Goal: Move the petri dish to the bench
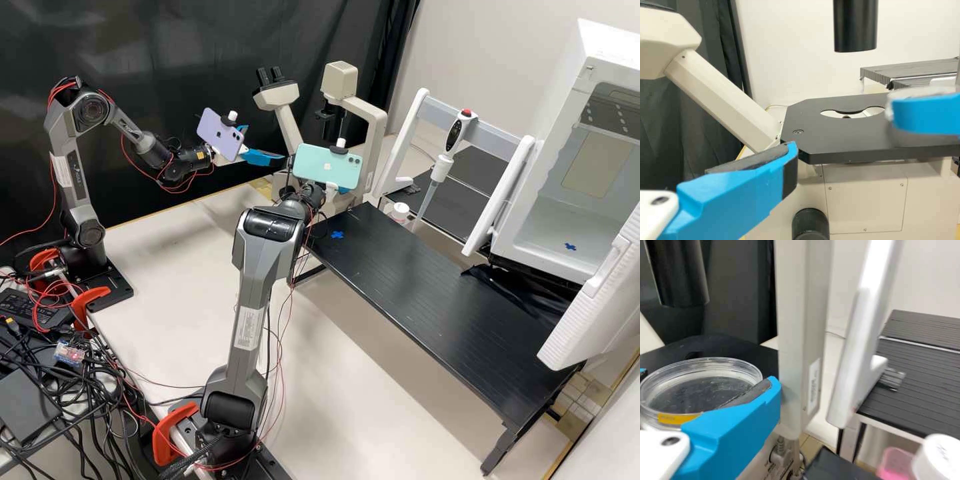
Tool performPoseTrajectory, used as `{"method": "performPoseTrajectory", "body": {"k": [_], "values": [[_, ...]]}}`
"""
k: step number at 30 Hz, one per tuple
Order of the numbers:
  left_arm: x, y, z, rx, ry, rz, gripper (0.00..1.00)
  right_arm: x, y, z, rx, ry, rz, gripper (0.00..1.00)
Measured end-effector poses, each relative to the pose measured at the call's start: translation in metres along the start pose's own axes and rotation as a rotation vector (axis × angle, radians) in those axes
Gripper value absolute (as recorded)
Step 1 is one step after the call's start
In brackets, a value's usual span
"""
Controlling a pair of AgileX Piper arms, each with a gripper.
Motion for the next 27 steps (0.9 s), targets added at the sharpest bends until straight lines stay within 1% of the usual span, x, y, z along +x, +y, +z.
{"method": "performPoseTrajectory", "body": {"k": [2,4,5,7,11,14,17,19,21,25,27], "values": [[0.0,0.0,0.0,0.0,0.0,0.0,1.0,-0.007,0.002,-0.001,0.015,0.011,0.02,0.0],[0.0,0.0,0.0,0.0,0.0,0.0,1.0,-0.015,0.005,-0.002,0.039,0.024,0.047,0.0],[0.0,0.0,0.0,0.0,0.0,0.0,1.0,-0.019,0.007,-0.004,0.044,0.031,0.055,0.0],[0.0,0.0,0.0,0.0,0.0,0.0,1.0,-0.025,0.009,-0.004,0.051,0.039,0.069,0.0],[0.0,0.0,0.0,0.0,0.0,0.0,1.0,-0.038,0.009,0.0,0.054,0.047,0.068,0.0],[0.0,0.0,0.0,0.0,0.0,0.0,1.0,-0.049,0.012,0.005,0.033,0.053,0.07,0.0],[0.0,0.0,0.0,0.0,0.0,0.0,1.0,-0.06,0.016,0.015,0.009,0.037,0.07,0.0],[0.0,0.0,0.0,0.0,0.0,0.0,1.0,-0.067,0.019,0.022,0.004,0.027,0.067,0.0],[0.0,0.0,0.0,0.0,0.0,0.0,1.0,-0.075,0.021,0.03,0.009,0.012,0.069,0.0],[0.0,0.0,0.0,0.0,0.0,0.0,1.0,-0.09,0.024,0.042,0.005,0.003,0.102,0.0],[0.0,0.0,0.0,0.0,0.0,0.0,1.0,-0.098,0.023,0.048,-0.003,0.003,0.112,0.0]]}}
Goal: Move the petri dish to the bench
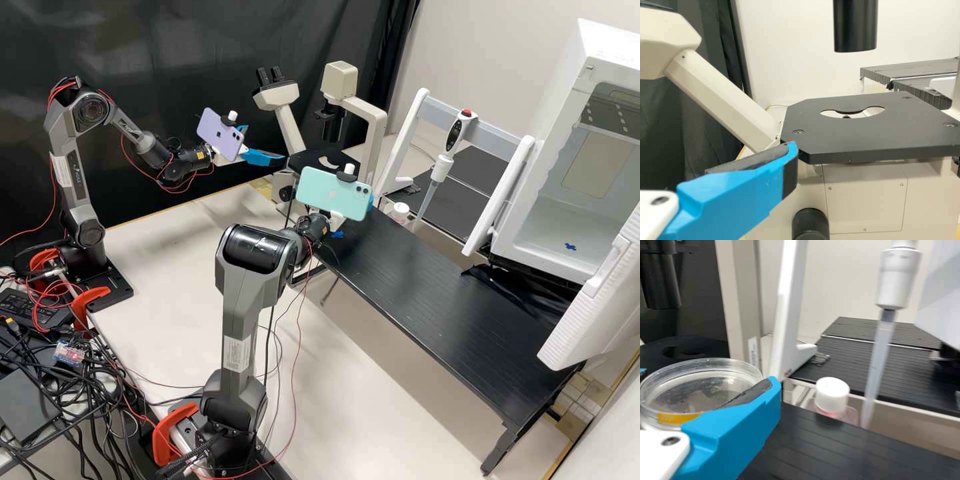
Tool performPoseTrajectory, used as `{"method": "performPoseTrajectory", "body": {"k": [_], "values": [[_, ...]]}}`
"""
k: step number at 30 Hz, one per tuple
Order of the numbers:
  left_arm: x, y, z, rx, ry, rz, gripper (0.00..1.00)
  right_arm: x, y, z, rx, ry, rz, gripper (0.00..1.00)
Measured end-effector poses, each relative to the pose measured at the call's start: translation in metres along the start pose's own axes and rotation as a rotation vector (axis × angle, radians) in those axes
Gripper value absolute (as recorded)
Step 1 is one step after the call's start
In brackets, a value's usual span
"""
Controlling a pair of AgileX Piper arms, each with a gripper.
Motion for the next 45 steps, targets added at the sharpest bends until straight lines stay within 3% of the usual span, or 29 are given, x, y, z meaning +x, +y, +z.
{"method": "performPoseTrajectory", "body": {"k": [6,13,22,34,45], "values": [[0.0,0.0,0.0,0.0,0.0,0.0,1.0,-0.027,-0.004,0.019,-0.052,0.016,0.019,0.0],[0.0,0.0,0.0,0.0,0.0,0.0,1.0,-0.051,-0.019,0.03,-0.106,0.06,-0.014,0.0],[0.0,0.0,0.0,0.0,0.0,0.0,1.0,-0.059,-0.029,0.041,-0.123,0.058,-0.051,0.0],[0.0,0.0,0.0,0.0,0.0,0.0,1.0,-0.058,-0.021,0.06,-0.056,0.022,-0.007,0.0],[0.0,0.0,0.0,0.0,0.0,0.0,1.0,-0.07,-0.027,0.065,-0.047,0.041,-0.023,0.0]]}}
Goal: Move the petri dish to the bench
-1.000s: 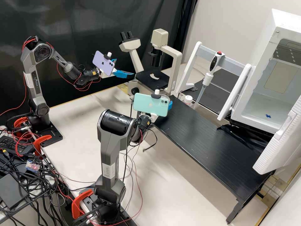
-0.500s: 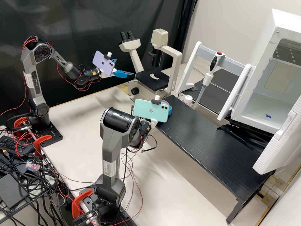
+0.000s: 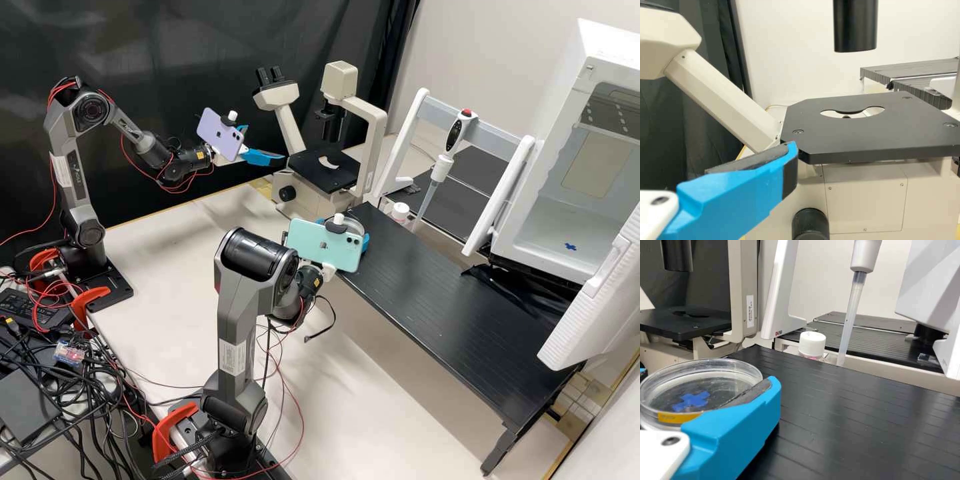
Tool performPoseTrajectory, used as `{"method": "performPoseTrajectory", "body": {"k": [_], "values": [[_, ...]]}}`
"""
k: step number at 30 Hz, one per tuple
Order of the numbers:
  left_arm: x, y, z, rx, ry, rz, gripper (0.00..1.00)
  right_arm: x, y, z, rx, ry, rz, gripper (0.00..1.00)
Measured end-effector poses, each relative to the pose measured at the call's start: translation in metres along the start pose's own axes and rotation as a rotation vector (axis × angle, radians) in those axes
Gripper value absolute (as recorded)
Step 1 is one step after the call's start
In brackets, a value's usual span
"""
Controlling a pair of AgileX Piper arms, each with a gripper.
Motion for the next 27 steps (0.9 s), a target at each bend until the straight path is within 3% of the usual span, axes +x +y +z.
{"method": "performPoseTrajectory", "body": {"k": [4,10,21,22,27], "values": [[0.0,0.0,0.0,0.0,0.0,0.0,1.0,-0.0033,0.001,-0.0025,0.006,0.016,-0.001,0.0],[0.0,0.0,0.0,0.0,0.0,0.0,1.0,-0.0061,-0.0035,-0.0084,-0.017,0.062,-0.037,0.0],[0.0,0.0,0.0,0.0,0.0,0.0,1.0,-0.0062,-0.0033,-0.0086,-0.017,0.064,-0.035,0.0],[0.0,0.0,0.0,0.0,0.0,0.0,1.0,-0.0062,-0.0033,-0.0086,-0.017,0.064,-0.035,1.0],[0.0,0.0,0.0,0.0,0.0,0.0,1.0,-0.0062,-0.0031,-0.0088,-0.017,0.066,-0.033,1.0]]}}
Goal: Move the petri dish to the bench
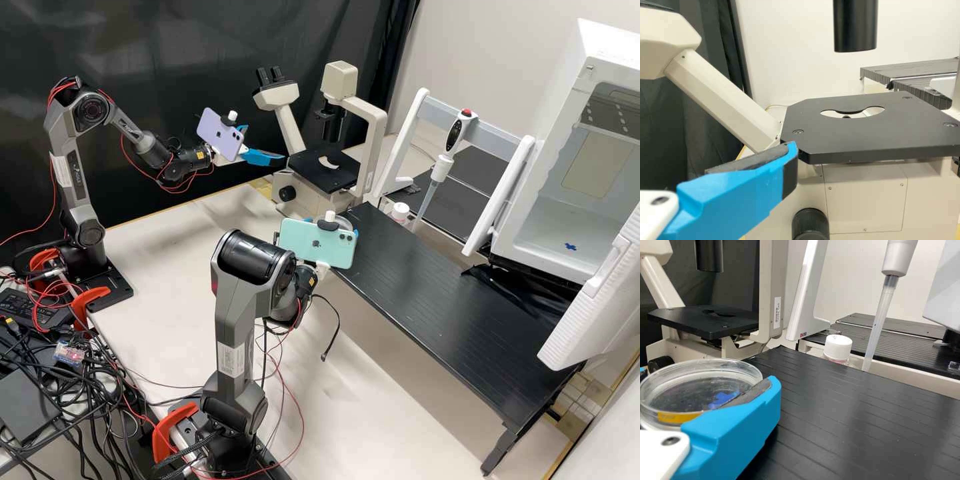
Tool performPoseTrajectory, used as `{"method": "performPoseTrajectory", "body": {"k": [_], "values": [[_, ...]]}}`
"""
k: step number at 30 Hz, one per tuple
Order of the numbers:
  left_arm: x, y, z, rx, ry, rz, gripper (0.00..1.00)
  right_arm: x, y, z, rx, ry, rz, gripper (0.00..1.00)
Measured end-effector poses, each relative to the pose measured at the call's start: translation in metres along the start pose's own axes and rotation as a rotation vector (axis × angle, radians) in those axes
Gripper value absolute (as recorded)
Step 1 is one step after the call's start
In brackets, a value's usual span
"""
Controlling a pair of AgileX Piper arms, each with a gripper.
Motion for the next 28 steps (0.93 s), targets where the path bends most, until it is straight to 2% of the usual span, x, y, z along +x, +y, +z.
{"method": "performPoseTrajectory", "body": {"k": [13,16,19,21,24,27,28], "values": [[0.0,0.0,0.0,0.0,0.0,0.0,1.0,-0.01,0.006,-0.006,-0.036,0.03,0.027,1.0],[0.0,0.0,0.0,0.0,0.0,0.0,1.0,-0.021,0.014,-0.008,-0.06,0.065,0.055,1.0],[0.0,0.0,0.0,0.0,0.0,0.0,1.0,-0.032,0.027,-0.011,-0.062,0.081,0.121,1.0],[0.0,0.0,0.0,0.0,0.0,0.002,1.0,-0.04,0.038,-0.013,-0.048,0.09,0.193,1.0],[0.0,0.0,0.0,0.0,0.0,0.002,1.0,-0.049,0.054,-0.012,-0.006,0.082,0.288,1.0],[0.0,0.0,0.0,0.0,0.0,0.002,1.0,-0.057,0.07,-0.003,0.08,0.061,0.373,1.0],[0.0,0.0,0.0,0.0,0.0,0.002,1.0,-0.058,0.072,-0.001,0.093,0.054,0.386,1.0]]}}
